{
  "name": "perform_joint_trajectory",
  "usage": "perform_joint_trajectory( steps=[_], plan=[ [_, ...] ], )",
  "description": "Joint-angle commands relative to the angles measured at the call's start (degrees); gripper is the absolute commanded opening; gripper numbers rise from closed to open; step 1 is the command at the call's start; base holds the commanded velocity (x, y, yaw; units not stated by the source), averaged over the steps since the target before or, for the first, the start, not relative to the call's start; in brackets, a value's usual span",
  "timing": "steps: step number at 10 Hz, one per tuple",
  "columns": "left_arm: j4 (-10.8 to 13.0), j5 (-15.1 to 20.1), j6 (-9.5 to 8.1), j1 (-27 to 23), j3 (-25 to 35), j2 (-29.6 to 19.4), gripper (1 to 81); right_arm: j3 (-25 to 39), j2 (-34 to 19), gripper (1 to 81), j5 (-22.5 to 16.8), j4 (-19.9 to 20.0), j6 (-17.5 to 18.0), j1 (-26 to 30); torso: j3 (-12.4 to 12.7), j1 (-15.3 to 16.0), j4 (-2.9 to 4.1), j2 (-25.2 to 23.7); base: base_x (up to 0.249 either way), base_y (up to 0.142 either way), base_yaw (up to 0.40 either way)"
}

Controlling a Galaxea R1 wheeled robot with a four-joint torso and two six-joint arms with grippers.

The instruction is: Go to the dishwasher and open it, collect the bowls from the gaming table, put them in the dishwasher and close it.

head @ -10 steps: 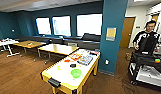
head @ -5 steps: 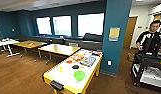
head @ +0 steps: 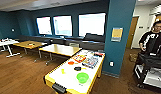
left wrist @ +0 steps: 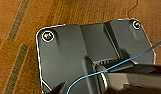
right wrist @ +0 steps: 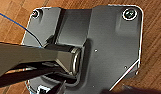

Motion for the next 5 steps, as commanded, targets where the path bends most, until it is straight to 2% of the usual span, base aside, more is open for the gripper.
perform_joint_trajectory(
  steps=[1,5],
  plan=[
    [-0.2,2.5,0.24,-3.0,0.0,-0.3,81.1,0.0,-0.2,81.1,-3.2,-0.5,-0.3,2.7,0.0,0.0,0.00,0.0,0.102,0.108,0.000],
    [-0.1,2.5,0.24,-3.0,0.0,-0.2,81.1,0.0,-0.2,81.1,-3.2,-0.5,-0.3,2.6,0.0,0.0,0.00,0.0,0.102,0.108,0.000]
  ],
)
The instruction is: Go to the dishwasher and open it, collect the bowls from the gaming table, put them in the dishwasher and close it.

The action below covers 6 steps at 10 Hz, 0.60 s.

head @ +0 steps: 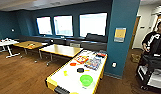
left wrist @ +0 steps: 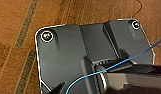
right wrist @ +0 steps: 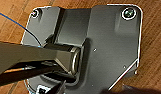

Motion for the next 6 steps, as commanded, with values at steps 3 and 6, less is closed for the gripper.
perform_joint_trajectory(
  steps=[3,6],
  plan=[
    [-0.1,2.5,0.24,-3.0,0.0,-0.4,81.1,0.1,-0.2,81.1,-3.2,-0.5,-0.3,2.8,0.0,0.0,0.00,0.0,0.102,0.107,0.000],
    [-0.1,2.6,0.24,-3.0,0.0,-0.4,81.1,0.1,-0.2,81.1,-3.2,-0.5,-0.3,2.9,0.0,0.0,0.00,0.0,0.102,0.106,0.000]
  ],
)
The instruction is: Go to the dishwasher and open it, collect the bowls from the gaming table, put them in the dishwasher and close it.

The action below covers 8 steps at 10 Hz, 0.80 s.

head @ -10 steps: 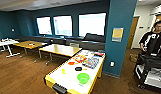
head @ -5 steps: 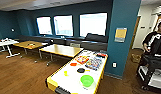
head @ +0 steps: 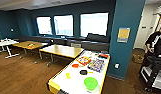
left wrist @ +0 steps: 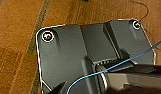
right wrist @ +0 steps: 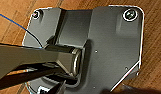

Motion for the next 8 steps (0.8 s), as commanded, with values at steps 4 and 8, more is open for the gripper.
perform_joint_trajectory(
  steps=[4,8],
  plan=[
    [-0.1,2.5,0.24,-3.0,0.0,-0.3,81.1,0.1,-0.4,81.1,-3.2,-0.5,-0.3,2.8,0.0,0.0,0.00,0.0,0.102,0.106,0.000],
    [-0.1,2.5,0.24,-3.0,0.0,-0.3,81.1,0.1,-0.4,81.1,-3.2,-0.5,-0.3,2.6,0.0,0.0,0.00,0.0,0.102,0.103,0.000]
  ],
)
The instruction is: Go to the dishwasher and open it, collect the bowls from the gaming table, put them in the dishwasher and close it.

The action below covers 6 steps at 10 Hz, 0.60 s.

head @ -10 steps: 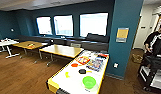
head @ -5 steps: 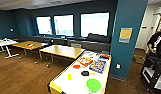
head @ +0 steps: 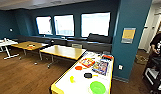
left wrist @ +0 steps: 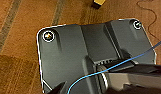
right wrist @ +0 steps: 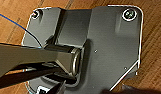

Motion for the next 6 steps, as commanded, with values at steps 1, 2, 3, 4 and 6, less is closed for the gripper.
perform_joint_trajectory(
  steps=[1,2,3,4,6],
  plan=[
    [-0.1,2.6,0.24,-3.0,0.0,-0.2,81.1,0.1,-0.4,81.1,-3.2,-0.5,-0.2,2.5,0.0,0.0,0.00,0.0,0.102,0.101,0.000],
    [-0.1,2.6,0.24,-3.0,0.0,-0.2,81.1,0.1,-0.4,81.1,-3.2,-0.5,-0.2,2.5,0.0,0.0,0.00,0.0,0.102,0.100,0.000],
    [-0.1,2.6,0.24,-3.0,0.0,-0.2,81.1,0.1,-0.4,81.1,-3.2,-0.5,-0.2,2.6,0.0,0.0,0.00,0.0,0.102,0.100,0.000],
    [-0.1,2.6,0.24,-3.0,0.0,-0.2,81.1,0.1,-0.4,81.1,-3.2,-0.5,-0.2,2.6,0.0,0.0,0.00,0.0,0.102,0.101,0.000],
    [-0.1,2.6,0.24,-3.0,0.0,-0.2,81.1,0.0,-0.4,81.1,-3.2,-0.5,-0.2,2.5,0.0,0.0,0.00,0.0,0.102,0.099,0.000]
  ],
)
